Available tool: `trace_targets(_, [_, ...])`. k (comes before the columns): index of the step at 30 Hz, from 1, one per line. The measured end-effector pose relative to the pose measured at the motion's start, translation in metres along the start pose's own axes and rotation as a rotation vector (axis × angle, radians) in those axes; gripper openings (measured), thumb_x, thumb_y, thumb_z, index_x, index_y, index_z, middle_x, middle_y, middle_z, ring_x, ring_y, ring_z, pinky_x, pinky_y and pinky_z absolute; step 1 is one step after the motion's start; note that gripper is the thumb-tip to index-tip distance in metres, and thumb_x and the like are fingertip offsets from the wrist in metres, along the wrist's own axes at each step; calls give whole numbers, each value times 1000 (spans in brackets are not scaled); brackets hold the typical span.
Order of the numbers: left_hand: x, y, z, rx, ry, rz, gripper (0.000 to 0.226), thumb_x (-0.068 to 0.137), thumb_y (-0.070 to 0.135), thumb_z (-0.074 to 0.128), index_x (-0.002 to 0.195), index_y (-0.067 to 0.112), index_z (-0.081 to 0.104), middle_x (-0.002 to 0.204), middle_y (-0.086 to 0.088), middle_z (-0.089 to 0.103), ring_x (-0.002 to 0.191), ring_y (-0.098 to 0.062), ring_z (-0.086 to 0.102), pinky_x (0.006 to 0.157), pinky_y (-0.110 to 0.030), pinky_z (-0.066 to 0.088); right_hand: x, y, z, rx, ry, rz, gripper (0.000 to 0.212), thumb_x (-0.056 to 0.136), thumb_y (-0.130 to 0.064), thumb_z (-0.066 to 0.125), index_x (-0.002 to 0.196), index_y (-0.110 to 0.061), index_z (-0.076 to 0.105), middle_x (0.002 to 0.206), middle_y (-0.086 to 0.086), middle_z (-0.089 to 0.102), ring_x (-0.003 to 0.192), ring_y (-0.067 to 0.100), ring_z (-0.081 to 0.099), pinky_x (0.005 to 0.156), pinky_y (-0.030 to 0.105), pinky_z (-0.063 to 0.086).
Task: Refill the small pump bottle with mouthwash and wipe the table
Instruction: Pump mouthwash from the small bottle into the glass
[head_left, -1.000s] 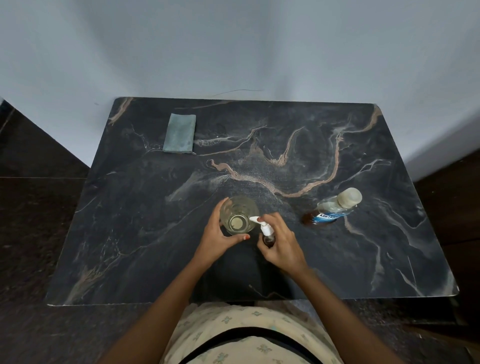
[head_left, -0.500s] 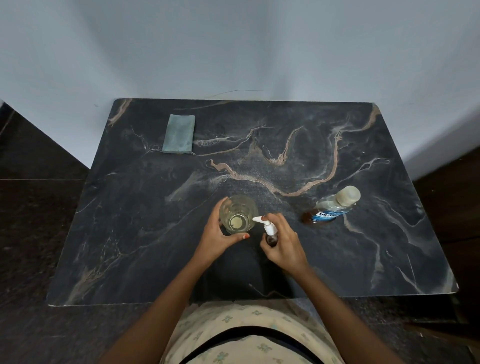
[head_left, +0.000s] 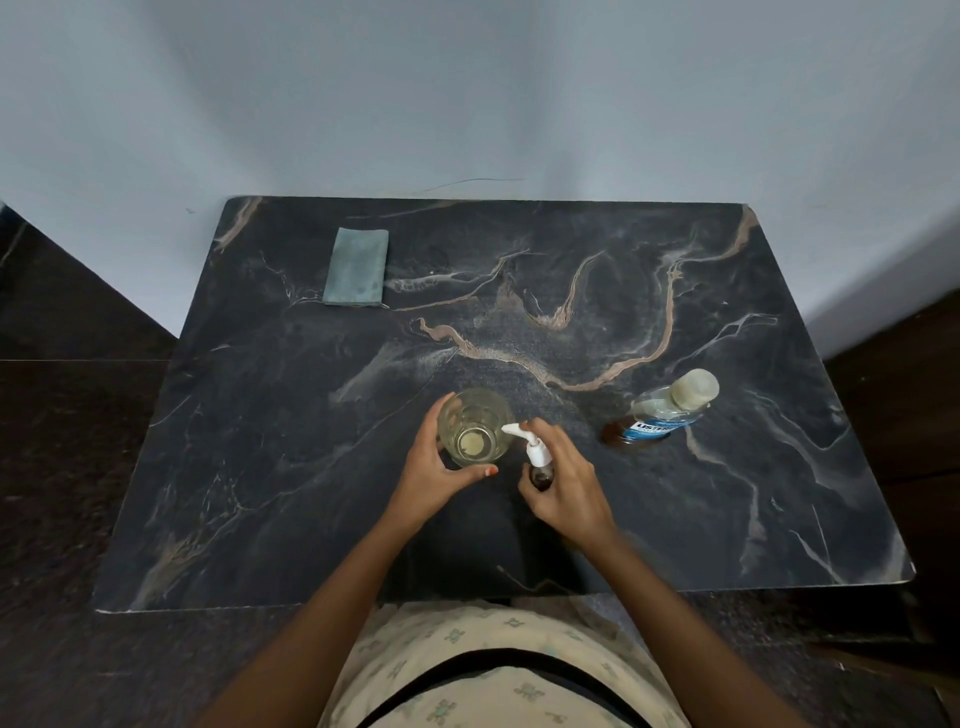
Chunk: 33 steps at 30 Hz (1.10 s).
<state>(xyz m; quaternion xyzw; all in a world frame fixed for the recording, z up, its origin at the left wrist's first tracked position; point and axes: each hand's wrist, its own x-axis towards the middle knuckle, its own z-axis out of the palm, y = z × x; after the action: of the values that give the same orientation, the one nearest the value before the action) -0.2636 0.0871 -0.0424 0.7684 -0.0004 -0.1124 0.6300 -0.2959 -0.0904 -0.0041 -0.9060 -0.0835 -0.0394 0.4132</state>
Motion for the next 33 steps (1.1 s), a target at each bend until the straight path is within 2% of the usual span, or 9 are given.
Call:
trace_targets(3, [0, 0, 0, -2, 1, 1, 95, 58, 12, 85, 135, 22, 31, 138, 1, 43, 127, -12, 43, 106, -40, 38, 1, -2, -1, 9, -12, 9, 61, 74, -3, 62, 127, -24, 42, 115, 5, 57, 93, 22, 60, 71, 44, 54])
trace_targets(8, [-1, -1, 0, 3, -2, -11, 96, 59, 14, 85, 138, 19, 31, 139, 4, 42, 128, -11, 42, 107, -42, 38, 2, -6, -2, -64, 5, -52, 64, 69, 4, 68, 119, -23, 39, 102, 14, 62, 80, 30, 65, 61, 40, 56])
trace_targets(10, [-1, -1, -1, 2, -2, -14, 96, 59, 15, 85, 138, 21, 31, 139, 5, 42, 128, -11, 42, 107, -42, 37, 2, -5, -2, -79, 15, -55, 61, 66, 6, 70, 117, -16, 46, 99, 16, 63, 78, 32, 65, 60, 43, 57])
trace_targets(13, [-1, -1, 0, -1, 3, -11, 95, 58, 16, 85, 136, 25, 31, 139, 3, 42, 128, -11, 42, 107, -41, 37, 3, -3, -2, -57, 11, -6, 55, 68, 5, 67, 120, -7, 51, 106, 15, 61, 86, 33, 64, 66, 49, 56])
trace_targets(17, [0, -2, 0, -1, 0, -4, 95, 58, 17, 85, 136, 24, 31, 138, 7, 42, 128, -10, 41, 107, -40, 37, 4, -3, -1, -17, -18, 8, 62, 74, -2, 63, 130, -19, 42, 113, 8, 57, 91, 27, 61, 72, 46, 55])
trace_targets(21, [0, -2, 0, 0, 3, 2, 96, 57, 18, 85, 135, 29, 30, 138, 6, 43, 127, -9, 42, 106, -36, 37, 4, -5, 0, -43, 4, -31, 65, 70, 1, 67, 120, -29, 37, 105, 13, 59, 83, 30, 63, 64, 43, 56])
trace_targets(24, [0, -2, 0, -3, 4, 5, 95, 57, 18, 85, 134, 31, 29, 138, 4, 43, 127, -10, 42, 106, -34, 37, 4, -4, -1, -67, 20, -46, 64, 68, 3, 69, 114, -28, 37, 98, 13, 61, 77, 29, 64, 60, 39, 55])
trace_targets(30, [0, -2, 0, -3, 7, 15, 95, 58, 15, 85, 132, 34, 29, 139, 2, 42, 127, -10, 42, 105, -35, 38, 4, -3, -2, 0, 24, -31, 65, 74, -3, 63, 127, -30, 36, 112, 8, 60, 89, 25, 63, 70, 40, 56])
trace_targets(33, [1, -3, 0, -10, 4, 15, 95, 58, 14, 85, 133, 31, 29, 138, 3, 43, 127, -10, 42, 106, -35, 37, 4, -3, -2, -32, 22, -55, 66, 72, -1, 66, 124, -29, 36, 107, 11, 60, 85, 28, 64, 65, 41, 57])
